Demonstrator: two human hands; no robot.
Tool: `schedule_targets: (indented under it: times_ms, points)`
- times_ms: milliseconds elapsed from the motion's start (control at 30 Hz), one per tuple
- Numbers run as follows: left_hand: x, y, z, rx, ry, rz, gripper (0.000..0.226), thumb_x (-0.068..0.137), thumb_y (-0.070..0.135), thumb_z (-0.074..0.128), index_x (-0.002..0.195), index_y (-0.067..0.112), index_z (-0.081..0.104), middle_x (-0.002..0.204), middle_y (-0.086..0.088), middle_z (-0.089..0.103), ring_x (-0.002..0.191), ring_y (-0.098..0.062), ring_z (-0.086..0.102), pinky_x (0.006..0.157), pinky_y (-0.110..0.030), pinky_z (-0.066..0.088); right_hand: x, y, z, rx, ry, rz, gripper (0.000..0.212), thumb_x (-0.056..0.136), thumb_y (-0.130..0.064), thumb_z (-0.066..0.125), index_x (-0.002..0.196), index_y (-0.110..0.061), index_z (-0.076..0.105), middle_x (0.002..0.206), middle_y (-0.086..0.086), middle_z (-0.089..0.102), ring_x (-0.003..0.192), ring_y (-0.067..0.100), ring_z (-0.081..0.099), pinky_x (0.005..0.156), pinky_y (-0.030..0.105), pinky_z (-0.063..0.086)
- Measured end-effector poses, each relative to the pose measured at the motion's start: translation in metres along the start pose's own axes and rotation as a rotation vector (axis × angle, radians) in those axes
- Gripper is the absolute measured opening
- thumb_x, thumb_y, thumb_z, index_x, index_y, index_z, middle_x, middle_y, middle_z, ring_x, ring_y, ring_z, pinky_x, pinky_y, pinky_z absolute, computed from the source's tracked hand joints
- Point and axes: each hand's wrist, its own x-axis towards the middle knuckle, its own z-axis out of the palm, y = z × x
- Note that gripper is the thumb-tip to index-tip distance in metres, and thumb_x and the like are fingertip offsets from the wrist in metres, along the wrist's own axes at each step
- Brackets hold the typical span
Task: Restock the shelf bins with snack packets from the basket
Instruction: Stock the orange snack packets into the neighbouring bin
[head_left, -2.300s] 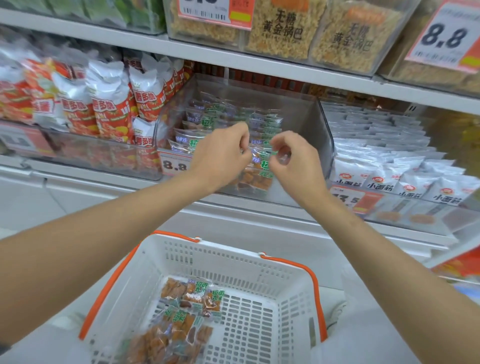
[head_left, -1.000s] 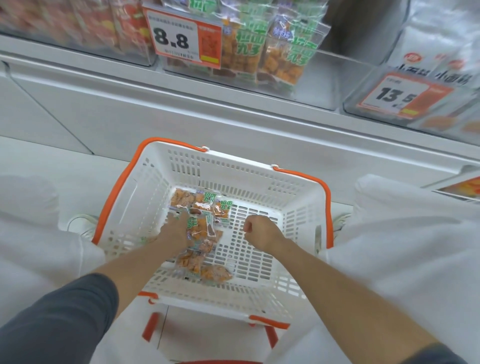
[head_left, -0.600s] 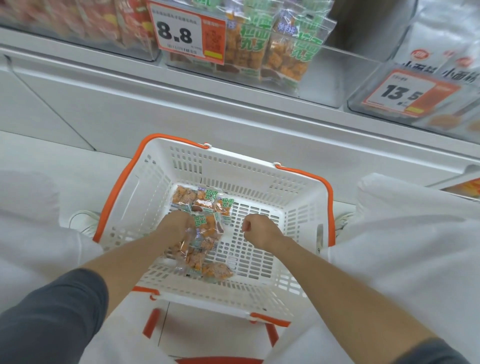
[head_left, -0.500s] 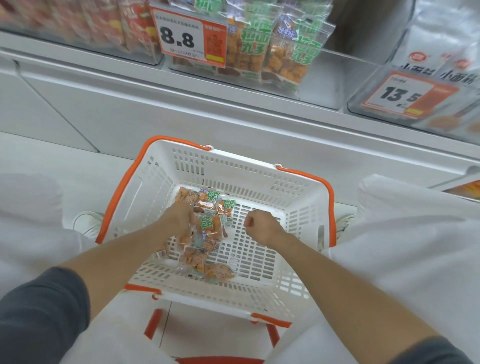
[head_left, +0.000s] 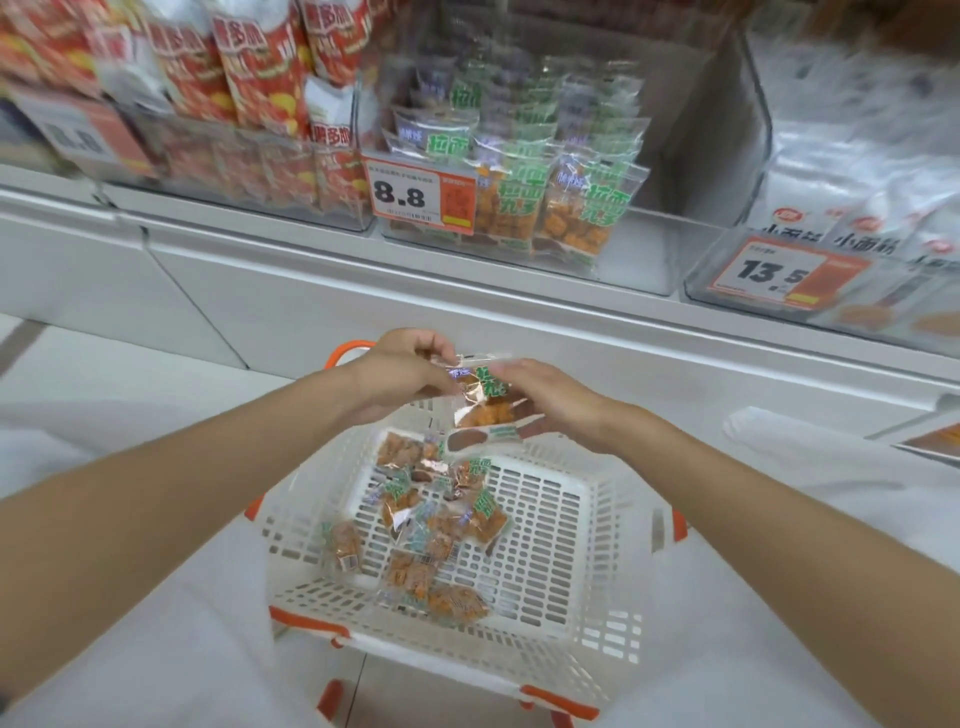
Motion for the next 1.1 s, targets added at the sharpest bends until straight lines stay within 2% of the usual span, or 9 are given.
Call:
schedule_targets:
  times_ms: [133,267,400,467,600,800,933,1000,1100]
  points:
    - [0.005,0.008,0.013,-0.266,0.038,-0.026,0.021,0.091,0.009,0.063,0.112,0.011,0.059,0.092,-0.008,0.066,0.067,-0.012,0.064,0.065,-0.023,0.056,-0.003,-0.005,0.007,0.107,0.19,-0.156,0.036,0.096,-0.029,0.061,0.108,0.003,0.049,0.09,0.017,0.061,0.077,0.023,0.055,0.06,0.025,0.051]
    - [0.007,0.009,0.013,-0.2,0.052,-0.02,0.019,0.092,0.022,0.063,0.102,0.008,0.069,0.091,-0.008,0.068,0.078,-0.017,0.065,0.067,-0.024,0.057,-0.009,-0.008,0.002,0.163,0.21,-0.237,0.042,0.091,-0.02,0.067,0.11,0.012,0.048,0.093,0.032,0.065,0.078,0.03,0.061,0.077,0.046,0.056]
    - [0.005,0.019,0.017,-0.11,0.116,0.129,0.017,0.089,0.021,0.068,0.1,0.008,0.071,0.089,-0.008,0.072,0.08,-0.019,0.065,0.08,-0.033,0.057,-0.017,-0.017,-0.015,0.124,0.191,-0.272,0.029,0.088,-0.016,0.071,0.109,-0.004,0.056,0.099,0.021,0.072,0.081,0.027,0.07,0.082,0.042,0.059]
    - [0.002,0.034,0.022,-0.016,0.127,0.222,0.02,0.086,0.021,0.071,0.101,0.009,0.071,0.087,-0.011,0.073,0.075,-0.018,0.062,0.076,-0.035,0.054,-0.022,-0.026,-0.025,0.068,0.216,-0.315,0.031,0.086,-0.015,0.074,0.11,-0.018,0.055,0.105,0.014,0.07,0.089,0.027,0.07,0.087,0.048,0.056]
    - [-0.001,0.098,0.043,0.182,0.16,0.54,0.01,0.086,0.012,0.071,0.095,0.009,0.07,0.052,0.017,0.059,0.048,0.003,0.047,0.054,-0.012,0.04,-0.042,-0.062,-0.057,-0.039,0.423,-0.528,0.033,0.085,-0.005,0.072,0.098,-0.027,0.053,0.097,0.011,0.067,0.082,0.019,0.064,0.085,0.047,0.053]
    - [0.012,0.215,0.069,0.339,0.157,0.946,0.009,0.084,0.021,0.074,0.091,0.014,0.074,0.076,0.007,0.068,0.066,-0.002,0.059,0.067,-0.024,0.052,-0.073,-0.124,-0.124,-0.122,0.73,-0.813,0.026,0.084,-0.013,0.074,0.091,-0.026,0.053,0.096,0.002,0.067,0.087,0.01,0.066,0.08,0.028,0.055]
    - [0.045,0.23,0.065,0.59,0.106,0.917,0.012,0.083,0.024,0.075,0.091,0.015,0.074,0.077,0.01,0.069,0.067,0.0,0.061,0.071,-0.024,0.054,-0.052,-0.129,-0.15,-0.281,0.809,-0.683,0.023,0.079,-0.016,0.078,0.09,-0.02,0.058,0.084,0.0,0.065,0.076,0.015,0.062,0.069,0.025,0.051]
    - [0.059,0.223,0.058,0.806,0.046,0.823,0.01,0.082,0.026,0.077,0.088,0.018,0.076,0.078,0.014,0.07,0.069,0.005,0.062,0.075,-0.022,0.053,-0.039,-0.125,-0.152,-0.387,0.699,-0.511,0.017,0.08,-0.022,0.079,0.087,-0.013,0.066,0.075,0.001,0.062,0.067,0.013,0.055,0.062,0.027,0.045]
    - [0.072,0.213,0.05,1.031,-0.046,0.677,0.013,0.081,0.031,0.077,0.088,0.02,0.077,0.08,0.011,0.073,0.077,-0.001,0.066,0.077,-0.025,0.054,-0.026,-0.123,-0.152,-0.511,0.523,-0.324,0.038,0.089,-0.037,0.068,0.083,0.001,0.07,0.069,0.004,0.053,0.062,0.017,0.055,0.066,0.029,0.05]
